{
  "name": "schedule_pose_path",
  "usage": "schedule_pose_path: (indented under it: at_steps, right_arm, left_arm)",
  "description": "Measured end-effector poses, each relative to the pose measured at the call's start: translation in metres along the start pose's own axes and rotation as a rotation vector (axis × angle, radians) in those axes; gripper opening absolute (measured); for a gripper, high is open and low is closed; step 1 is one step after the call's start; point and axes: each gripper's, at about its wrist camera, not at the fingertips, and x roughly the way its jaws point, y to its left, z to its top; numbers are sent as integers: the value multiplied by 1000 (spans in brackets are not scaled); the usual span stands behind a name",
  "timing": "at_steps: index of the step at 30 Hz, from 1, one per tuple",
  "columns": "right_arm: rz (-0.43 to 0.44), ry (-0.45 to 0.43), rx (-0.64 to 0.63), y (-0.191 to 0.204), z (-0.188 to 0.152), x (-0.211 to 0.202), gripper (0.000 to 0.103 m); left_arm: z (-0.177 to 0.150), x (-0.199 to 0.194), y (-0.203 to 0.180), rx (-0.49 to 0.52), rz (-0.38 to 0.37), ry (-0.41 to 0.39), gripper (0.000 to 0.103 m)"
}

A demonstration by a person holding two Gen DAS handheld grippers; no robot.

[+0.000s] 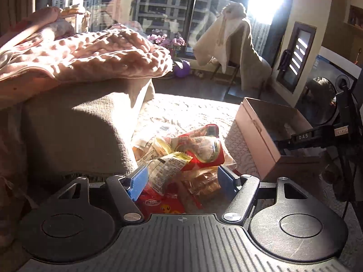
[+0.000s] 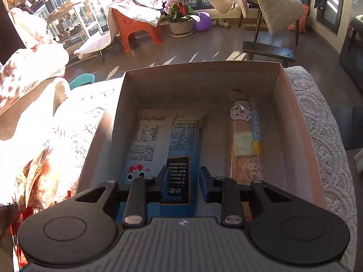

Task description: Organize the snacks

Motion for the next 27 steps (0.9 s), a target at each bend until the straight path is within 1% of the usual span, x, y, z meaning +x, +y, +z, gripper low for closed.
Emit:
schedule_pose_path:
  at_steps: [2, 3, 4, 5, 6, 8, 10, 11, 12, 14, 15, 16, 17, 19, 20, 22, 24, 25, 27]
  right_arm:
    - [2, -48, -64, 10, -10, -20, 29]
    - [-2, -78, -102, 17, -15, -32, 35]
    - [-5, -112, -147, 25, -21, -44, 43]
    - [-6, -136, -183, 31, -26, -54, 48]
    - [-4, -159, -226, 39, -32, -63, 55]
    - [8, -184, -303, 58, -42, -79, 58]
    - [19, -199, -341, 74, -48, -88, 59]
    - [30, -212, -347, 83, -50, -91, 59]
    - [49, -224, -342, 89, -51, -94, 59]
    - [114, -213, -320, 99, -46, -95, 61]
    - [147, -198, -311, 103, -42, -93, 61]
    - [187, -176, -299, 108, -36, -89, 61]
    - [216, -156, -284, 114, -30, -83, 61]
    - [245, -117, -265, 134, -23, -67, 61]
    - [252, -101, -262, 144, -18, -57, 61]
    - [238, -81, -245, 164, -11, -33, 61]
    - [206, -77, -271, 189, -9, -5, 61]
    - [183, -77, -289, 196, -9, 4, 61]
    - [102, -64, -320, 211, -10, 28, 61]
  left_arm:
    - [-8, 5, 18, -33, 44, 33, 73]
    - [-14, 10, 29, -61, 59, 42, 73]
    - [-17, 14, 36, -86, 61, 43, 73]
    - [-19, 18, 39, -103, 55, 39, 73]
    - [-20, 24, 40, -122, 41, 25, 73]
    - [-20, 36, 35, -124, 23, 5, 73]
    - [-20, 51, 21, -88, 19, 10, 73]
    - [-21, 57, 14, -70, 8, 25, 73]
    - [-22, 62, 7, -52, -23, 49, 73]
    - [-27, 66, -4, -21, -110, 82, 73]
    - [-30, 63, -7, -7, -149, 95, 73]
    - [-32, 59, -9, -1, -170, 99, 72]
    - [-32, 53, -9, 2, -175, 97, 71]
    - [-33, 36, -5, 7, -156, 82, 70]
    - [-33, 28, -1, 10, -120, 75, 70]
    - [-34, 11, 11, 8, -60, 69, 68]
    - [-34, -2, 25, -7, -23, 70, 68]
    - [-35, -8, 30, -12, -8, 73, 68]
    - [-35, -17, 42, -27, 2, 84, 68]
